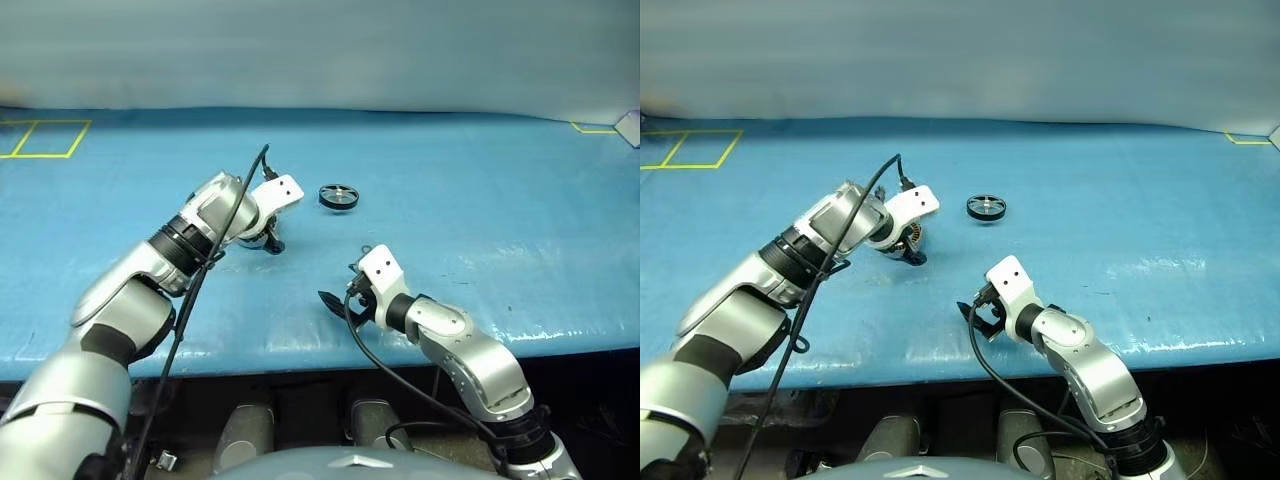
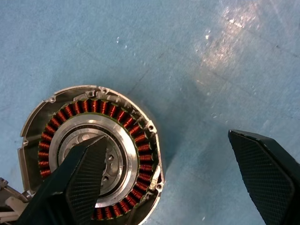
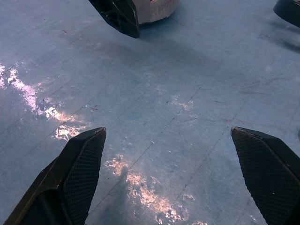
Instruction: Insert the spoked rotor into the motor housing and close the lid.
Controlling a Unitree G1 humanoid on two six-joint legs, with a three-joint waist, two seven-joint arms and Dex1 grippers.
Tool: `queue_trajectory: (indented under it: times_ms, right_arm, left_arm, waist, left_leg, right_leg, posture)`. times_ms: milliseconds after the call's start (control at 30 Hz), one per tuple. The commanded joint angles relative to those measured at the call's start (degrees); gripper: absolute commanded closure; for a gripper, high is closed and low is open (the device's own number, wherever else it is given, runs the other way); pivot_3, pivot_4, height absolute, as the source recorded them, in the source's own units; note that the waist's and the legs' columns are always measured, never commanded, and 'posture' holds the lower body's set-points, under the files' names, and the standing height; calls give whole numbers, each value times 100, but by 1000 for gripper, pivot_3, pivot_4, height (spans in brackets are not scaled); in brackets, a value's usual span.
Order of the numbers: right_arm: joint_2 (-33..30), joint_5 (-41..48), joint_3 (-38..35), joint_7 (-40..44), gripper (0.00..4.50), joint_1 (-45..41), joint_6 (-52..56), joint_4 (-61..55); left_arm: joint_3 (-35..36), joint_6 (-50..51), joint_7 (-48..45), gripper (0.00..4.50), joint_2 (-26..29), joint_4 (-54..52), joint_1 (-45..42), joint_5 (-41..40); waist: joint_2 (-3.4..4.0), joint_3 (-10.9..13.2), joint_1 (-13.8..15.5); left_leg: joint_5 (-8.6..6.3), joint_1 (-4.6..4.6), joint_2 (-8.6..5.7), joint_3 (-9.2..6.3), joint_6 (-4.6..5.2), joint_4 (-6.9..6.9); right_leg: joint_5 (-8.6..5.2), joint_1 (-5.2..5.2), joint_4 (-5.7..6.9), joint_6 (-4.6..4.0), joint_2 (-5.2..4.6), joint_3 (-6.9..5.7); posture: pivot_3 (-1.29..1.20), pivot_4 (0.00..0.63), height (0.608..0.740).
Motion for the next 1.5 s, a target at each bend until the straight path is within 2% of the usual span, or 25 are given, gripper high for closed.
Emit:
queue_trajectory:
  times_ms: [33,267,467,700,1067,1500]
  right_arm:
    - [51,-36,-16,-19,0,-3,-147,-69]
    - [86,-53,51,47,0,-8,-246,74]
    - [82,-60,81,106,0,-48,-280,156]
    - [89,-79,109,145,0,-89,-284,200]
    - [76,-102,97,163,0,-75,-292,185]
    - [76,-122,94,136,0,2,-278,159]
  left_arm:
    - [-63,26,-78,20,204,-719,-66,189]
    - [132,378,60,20,455,-1413,151,163]
    - [162,543,192,20,604,-1610,333,155]
    - [130,966,252,20,537,-1249,270,80]
    - [169,751,321,20,230,-744,154,87]
    - [134,599,285,20,122,-819,-107,137]
  waist:
    - [0,1,2]
    - [1,2,-5]
    - [1,3,0]
    - [0,3,-2]
    - [-1,4,3]
    - [-4,7,-4]
  left_leg:
    - [0,1,5,-1,0,0]
    - [0,2,20,2,0,-1]
    - [0,2,21,2,0,3]
    - [0,2,20,2,0,3]
    - [0,2,20,1,0,3]
    - [0,1,20,2,0,1]
  right_leg:
    - [0,1,2,-1,0,0]
    - [-1,-1,4,-2,1,1]
    - [-2,0,7,-3,2,1]
    - [-2,0,7,-3,3,0]
    - [-2,0,7,-3,3,0]
    - [-2,-2,7,-3,3,0]
  posture:
    - [0,150,740]
    - [0,150,740]
    - [0,150,740]
    - [0,150,740]
    - [0,150,740]
    - [0,150,740]
